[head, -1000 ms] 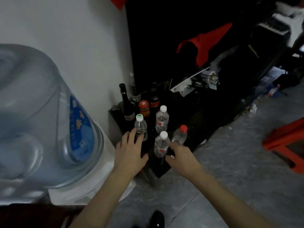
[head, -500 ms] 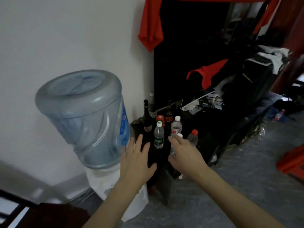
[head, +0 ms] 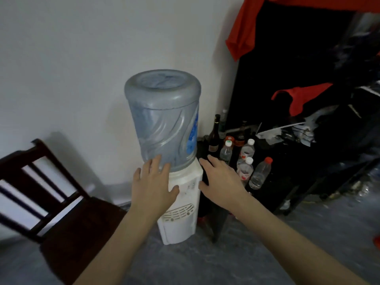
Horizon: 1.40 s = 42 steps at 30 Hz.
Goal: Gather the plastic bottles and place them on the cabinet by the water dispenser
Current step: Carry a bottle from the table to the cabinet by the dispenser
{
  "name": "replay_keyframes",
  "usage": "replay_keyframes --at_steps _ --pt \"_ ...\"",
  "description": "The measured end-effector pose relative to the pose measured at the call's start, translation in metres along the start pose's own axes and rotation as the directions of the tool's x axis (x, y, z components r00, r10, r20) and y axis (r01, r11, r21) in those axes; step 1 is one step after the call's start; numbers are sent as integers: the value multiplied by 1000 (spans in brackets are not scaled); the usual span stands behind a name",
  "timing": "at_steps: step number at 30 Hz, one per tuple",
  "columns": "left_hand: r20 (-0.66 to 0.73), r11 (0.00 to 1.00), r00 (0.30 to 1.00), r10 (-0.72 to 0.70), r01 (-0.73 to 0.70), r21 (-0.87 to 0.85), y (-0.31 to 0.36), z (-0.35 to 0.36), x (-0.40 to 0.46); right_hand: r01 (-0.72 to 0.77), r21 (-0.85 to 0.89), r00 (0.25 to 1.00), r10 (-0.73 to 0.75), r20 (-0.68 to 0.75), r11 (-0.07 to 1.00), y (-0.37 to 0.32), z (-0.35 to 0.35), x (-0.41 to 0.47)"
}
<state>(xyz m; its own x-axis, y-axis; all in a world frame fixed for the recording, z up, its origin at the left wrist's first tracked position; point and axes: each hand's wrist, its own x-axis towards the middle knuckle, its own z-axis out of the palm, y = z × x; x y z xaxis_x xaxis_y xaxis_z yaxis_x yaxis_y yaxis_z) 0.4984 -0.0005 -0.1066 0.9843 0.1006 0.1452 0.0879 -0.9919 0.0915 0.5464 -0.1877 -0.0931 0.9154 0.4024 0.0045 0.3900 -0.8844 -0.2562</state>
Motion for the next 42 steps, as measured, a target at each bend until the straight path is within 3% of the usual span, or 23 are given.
replay_keyframes --at_steps 7,12,18,22,26,34,42 --pt "1 962 963 -271 270 37 -19 -17 -60 283 -20 957 -281 78 959 -42 13 7" --pt "23 863 864 -504 502 64 -40 -28 -135 473 14 864 -467 189 881 -95 41 -2" --pt "-14 633 636 -772 770 82 -80 -49 -246 714 141 641 -721 265 686 -199 72 -46" --pt "-46 489 492 -869 870 69 -92 -63 -314 827 151 497 -829 256 542 -261 82 -84" --pt "-83 296 301 -950 953 68 -100 -77 -405 918 178 301 -914 273 355 -330 96 -148" --pt "-146 -58 -55 -988 998 16 -93 -105 -587 973 231 -41 -955 295 30 -442 120 -313" --pt "-182 -362 -351 -918 932 28 -52 -130 -746 928 252 -339 -905 256 -275 -510 131 -484"
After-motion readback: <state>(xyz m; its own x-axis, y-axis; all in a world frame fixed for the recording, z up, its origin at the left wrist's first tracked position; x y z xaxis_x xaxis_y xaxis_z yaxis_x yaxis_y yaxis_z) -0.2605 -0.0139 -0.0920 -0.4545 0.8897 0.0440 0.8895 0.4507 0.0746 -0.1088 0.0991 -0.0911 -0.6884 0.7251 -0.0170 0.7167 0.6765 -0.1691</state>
